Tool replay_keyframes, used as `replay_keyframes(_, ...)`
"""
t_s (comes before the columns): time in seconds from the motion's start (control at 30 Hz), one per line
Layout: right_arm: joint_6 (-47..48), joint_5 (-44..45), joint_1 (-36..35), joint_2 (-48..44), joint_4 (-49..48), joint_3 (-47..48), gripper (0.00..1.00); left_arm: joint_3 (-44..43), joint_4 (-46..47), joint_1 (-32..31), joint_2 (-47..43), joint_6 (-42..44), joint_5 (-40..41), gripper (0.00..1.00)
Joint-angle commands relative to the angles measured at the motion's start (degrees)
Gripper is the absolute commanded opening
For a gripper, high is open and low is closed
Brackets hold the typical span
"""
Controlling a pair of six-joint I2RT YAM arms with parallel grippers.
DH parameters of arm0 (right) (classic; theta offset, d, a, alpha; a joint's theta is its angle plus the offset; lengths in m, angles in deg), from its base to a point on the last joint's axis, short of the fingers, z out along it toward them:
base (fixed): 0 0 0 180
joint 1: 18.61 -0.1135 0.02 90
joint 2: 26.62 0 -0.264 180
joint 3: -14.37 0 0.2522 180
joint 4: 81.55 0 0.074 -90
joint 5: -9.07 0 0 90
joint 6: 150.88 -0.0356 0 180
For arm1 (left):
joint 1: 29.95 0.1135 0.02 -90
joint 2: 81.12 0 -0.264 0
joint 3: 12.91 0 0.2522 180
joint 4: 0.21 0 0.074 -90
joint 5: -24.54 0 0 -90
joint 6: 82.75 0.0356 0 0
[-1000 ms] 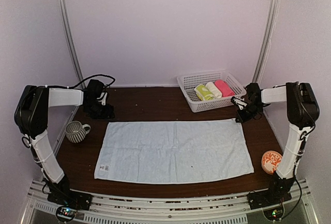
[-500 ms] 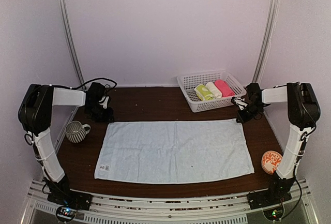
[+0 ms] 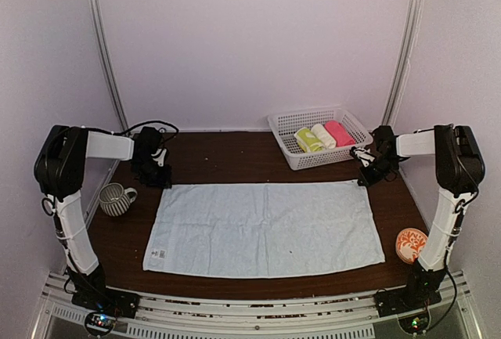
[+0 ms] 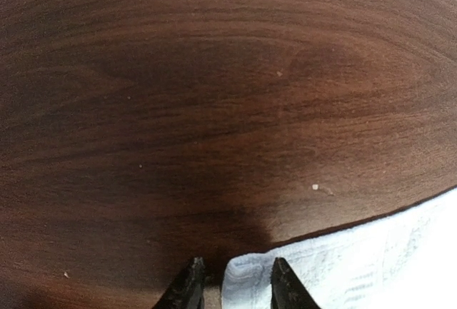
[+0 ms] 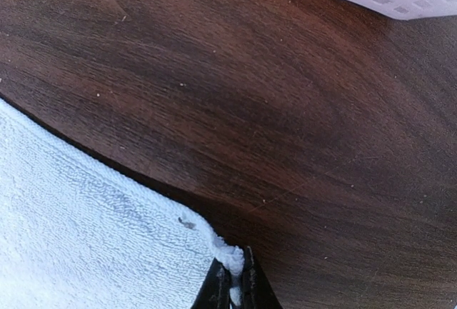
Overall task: Roll the towels
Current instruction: Pick up the towel from the center of the board.
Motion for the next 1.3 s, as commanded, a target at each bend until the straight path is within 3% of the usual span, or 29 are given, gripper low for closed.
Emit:
replay_keyframes(0.0, 0.4, 0.1, 0.3, -0.4, 0.8, 0.7, 0.05, -0.7, -0.6, 0.5, 1.5, 0.0, -1.1, 0.32)
replay_keyframes(0.57, 0.3, 0.2, 0.3, 0.3, 1.0, 1.2, 0.05, -1.1, -0.9, 0.5, 3.4, 0.7, -2.3, 0.06)
replay_keyframes(0.8, 0.3, 0.2, 0.4, 0.4, 1.2, 1.4, 0.06, -1.5, -2.3, 0.5, 4.8, 0.8, -3.8, 0.15)
replay_keyframes(1.03, 0.3, 0.3, 0.3, 0.6, 1.2, 1.6, 0.05, -1.3, -2.7, 0.5, 5.7, 1.5, -4.8, 0.0)
replay_keyframes(1.27, 0.0, -0.2, 0.6, -0.3, 1.8, 2.3, 0.05, -1.7, -1.4, 0.5, 2.4, 0.7, -3.7, 0.0)
